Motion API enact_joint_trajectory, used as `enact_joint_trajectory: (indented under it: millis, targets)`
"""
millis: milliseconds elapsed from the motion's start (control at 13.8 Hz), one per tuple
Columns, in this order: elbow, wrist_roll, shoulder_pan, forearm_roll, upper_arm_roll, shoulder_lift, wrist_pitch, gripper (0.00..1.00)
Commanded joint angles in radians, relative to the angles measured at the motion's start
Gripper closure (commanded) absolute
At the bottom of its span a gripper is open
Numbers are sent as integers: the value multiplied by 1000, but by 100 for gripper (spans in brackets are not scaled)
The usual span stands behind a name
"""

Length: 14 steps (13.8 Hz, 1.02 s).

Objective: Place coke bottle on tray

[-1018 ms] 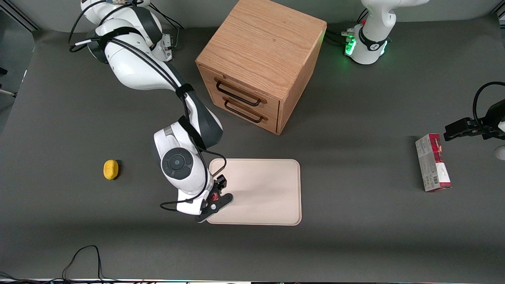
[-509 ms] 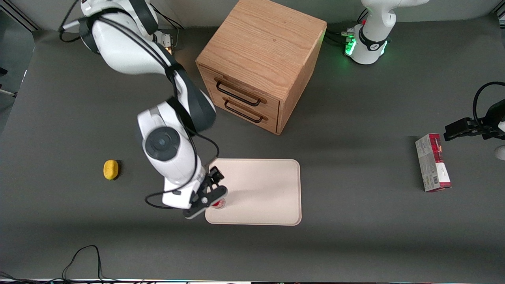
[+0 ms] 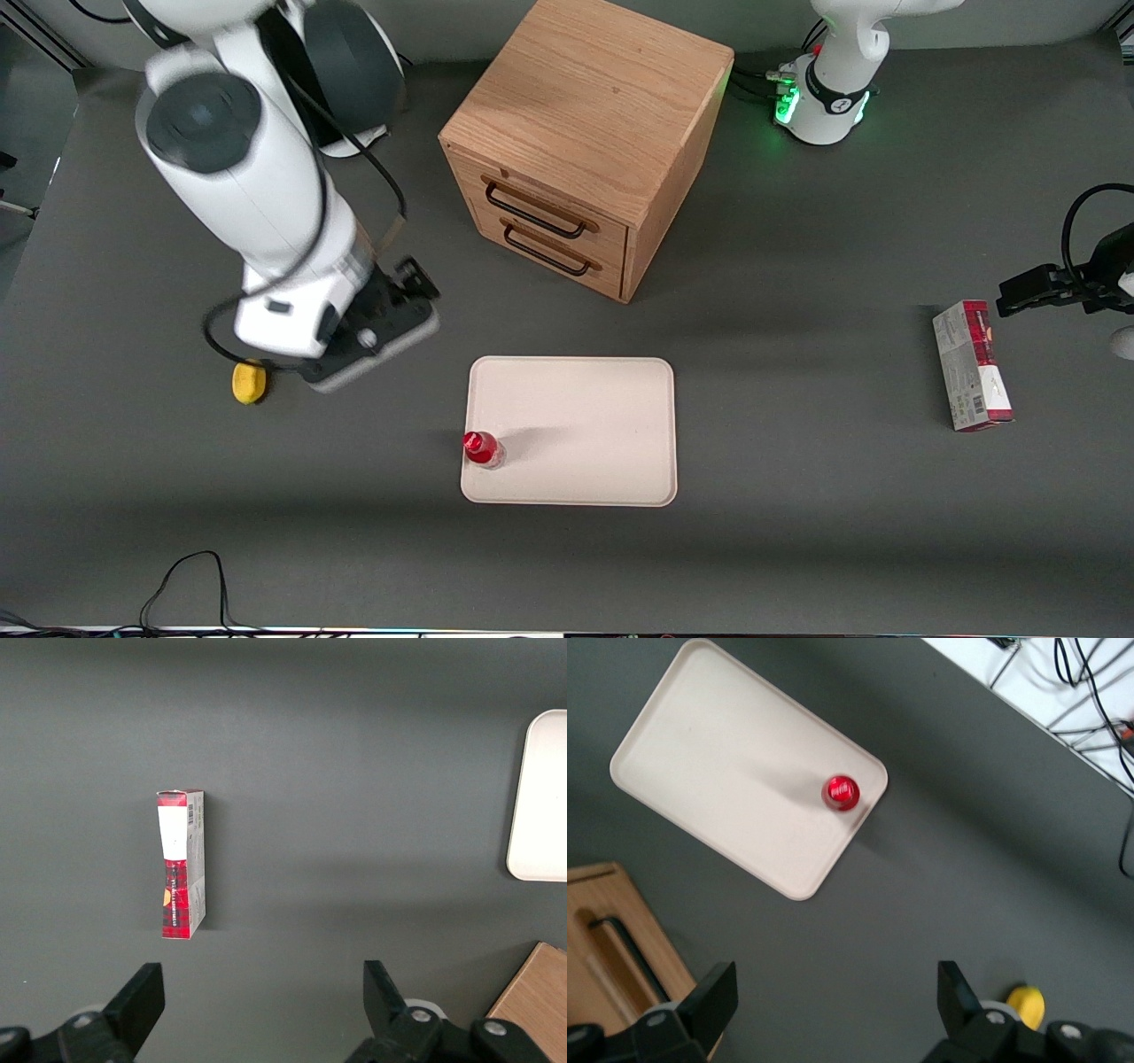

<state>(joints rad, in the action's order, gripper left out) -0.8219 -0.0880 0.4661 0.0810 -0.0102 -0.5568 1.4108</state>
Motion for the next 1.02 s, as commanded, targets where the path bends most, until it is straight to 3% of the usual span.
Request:
enact_joint_trajectory:
  millis: [0, 218, 509, 945]
  targets:
    - [-291, 1, -4, 2, 77, 222, 34, 0]
    - [-558, -10, -142, -47, 82, 414, 151, 0]
    - [-683, -22, -292, -84, 82, 492, 183, 0]
    - [-741, -53, -343, -75, 113, 531, 208, 0]
